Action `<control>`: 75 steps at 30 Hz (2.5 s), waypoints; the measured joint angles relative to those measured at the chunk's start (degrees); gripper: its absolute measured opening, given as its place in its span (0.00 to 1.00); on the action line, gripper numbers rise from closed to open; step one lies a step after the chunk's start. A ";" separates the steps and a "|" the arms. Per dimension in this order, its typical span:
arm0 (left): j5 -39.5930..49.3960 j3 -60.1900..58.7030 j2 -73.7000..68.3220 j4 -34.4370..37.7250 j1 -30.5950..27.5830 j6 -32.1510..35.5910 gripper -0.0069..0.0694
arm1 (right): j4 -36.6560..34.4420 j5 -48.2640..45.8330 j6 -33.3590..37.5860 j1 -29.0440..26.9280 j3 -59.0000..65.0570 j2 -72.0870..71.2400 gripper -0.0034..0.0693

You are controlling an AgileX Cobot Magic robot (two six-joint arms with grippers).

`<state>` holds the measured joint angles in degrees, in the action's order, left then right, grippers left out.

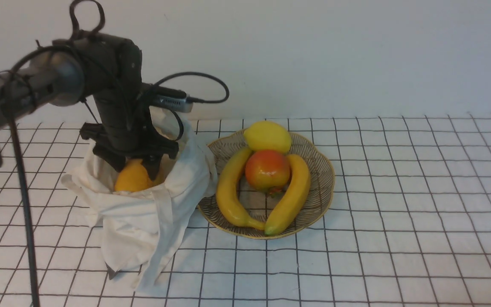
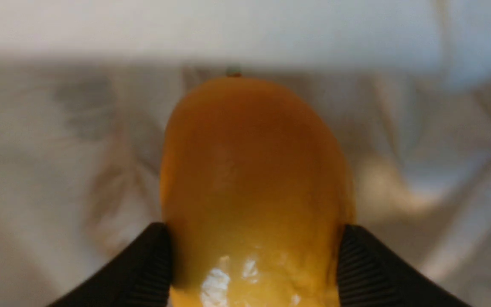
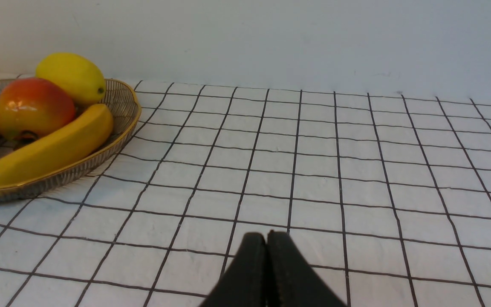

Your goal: Take the fruit out of the bag on the white checkered tablecloth and place them on the plate.

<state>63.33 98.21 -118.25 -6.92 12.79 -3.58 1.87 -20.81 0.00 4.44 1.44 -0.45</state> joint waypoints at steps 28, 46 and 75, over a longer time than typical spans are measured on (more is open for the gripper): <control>-0.08 0.15 13.02 34.19 6.01 15.07 0.22 | 0.00 0.00 0.00 0.00 0.00 0.00 0.03; -6.25 0.87 13.69 29.71 8.60 15.52 0.57 | 0.00 0.00 0.00 0.00 0.00 0.00 0.03; 7.44 -33.49 70.20 0.70 8.60 1.02 0.08 | 0.00 0.00 0.00 0.00 0.00 0.00 0.03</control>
<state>70.77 64.72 -48.05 -6.22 21.39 -2.57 1.87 -20.81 0.00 4.44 1.44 -0.45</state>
